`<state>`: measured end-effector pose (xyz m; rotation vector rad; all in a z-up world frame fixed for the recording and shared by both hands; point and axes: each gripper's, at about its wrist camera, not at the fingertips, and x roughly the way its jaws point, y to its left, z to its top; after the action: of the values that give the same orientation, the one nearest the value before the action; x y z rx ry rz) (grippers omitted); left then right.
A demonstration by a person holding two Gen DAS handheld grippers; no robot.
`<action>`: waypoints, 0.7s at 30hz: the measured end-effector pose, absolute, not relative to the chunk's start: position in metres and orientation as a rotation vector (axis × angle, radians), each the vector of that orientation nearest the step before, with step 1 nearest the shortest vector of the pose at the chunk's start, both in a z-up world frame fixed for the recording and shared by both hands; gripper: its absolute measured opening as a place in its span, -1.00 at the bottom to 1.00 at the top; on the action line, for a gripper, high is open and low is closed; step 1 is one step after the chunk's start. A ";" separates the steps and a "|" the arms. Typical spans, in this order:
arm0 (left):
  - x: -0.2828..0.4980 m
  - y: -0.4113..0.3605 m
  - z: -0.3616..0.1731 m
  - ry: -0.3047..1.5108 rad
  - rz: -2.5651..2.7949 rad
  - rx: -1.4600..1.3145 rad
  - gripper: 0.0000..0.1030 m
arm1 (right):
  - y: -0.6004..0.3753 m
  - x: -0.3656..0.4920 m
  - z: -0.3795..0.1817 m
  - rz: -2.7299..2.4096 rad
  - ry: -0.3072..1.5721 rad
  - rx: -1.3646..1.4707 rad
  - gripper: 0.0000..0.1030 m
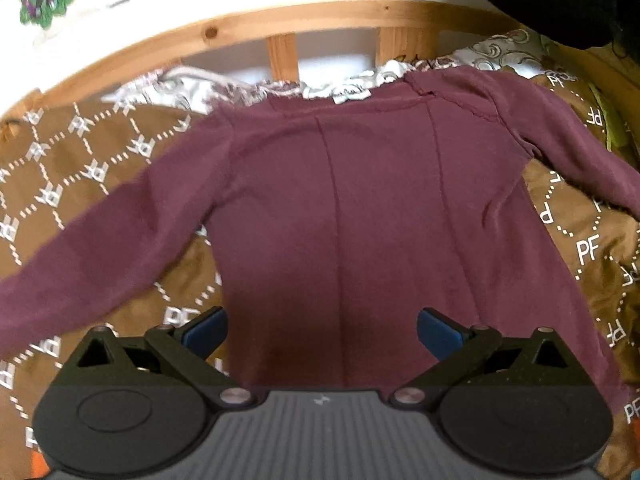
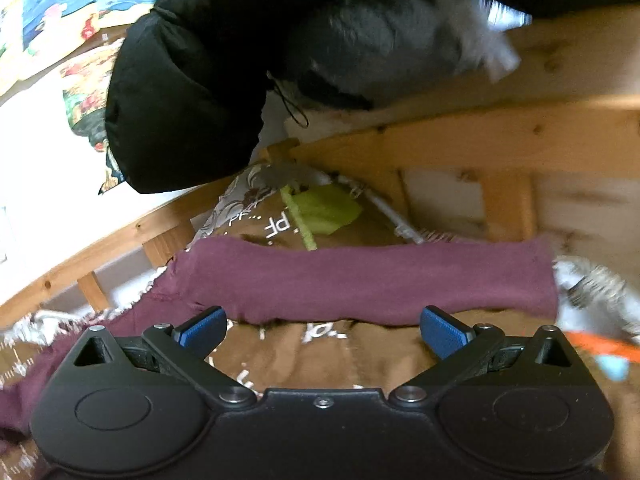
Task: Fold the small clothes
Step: 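Reach the right gripper to the sweater's sleeve cuff and close on it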
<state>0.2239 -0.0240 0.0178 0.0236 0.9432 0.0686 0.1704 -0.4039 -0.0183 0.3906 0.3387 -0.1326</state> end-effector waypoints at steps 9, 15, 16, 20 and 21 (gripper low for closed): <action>0.201 -0.020 -0.002 0.976 -0.009 0.091 0.99 | -0.415 0.150 -0.035 -0.396 0.240 0.301 0.99; 0.198 -0.027 -0.006 1.004 -0.023 0.101 0.99 | -0.459 0.152 -0.036 -0.465 0.268 0.514 0.90; 0.197 -0.028 -0.006 1.004 -0.024 0.109 0.99 | -0.463 0.154 -0.037 -0.482 0.277 0.516 0.86; 0.197 -0.033 -0.006 0.999 -0.028 0.126 0.99 | -0.481 0.162 -0.044 -0.584 0.337 0.543 0.77; 0.197 -0.033 -0.006 0.999 -0.026 0.129 0.99 | -0.485 0.166 -0.046 -0.597 0.353 0.566 0.75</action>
<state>0.1968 -0.0332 -0.0060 0.1287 0.9993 -0.0265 0.1664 -0.4855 -0.0465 0.5657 0.3531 -0.5967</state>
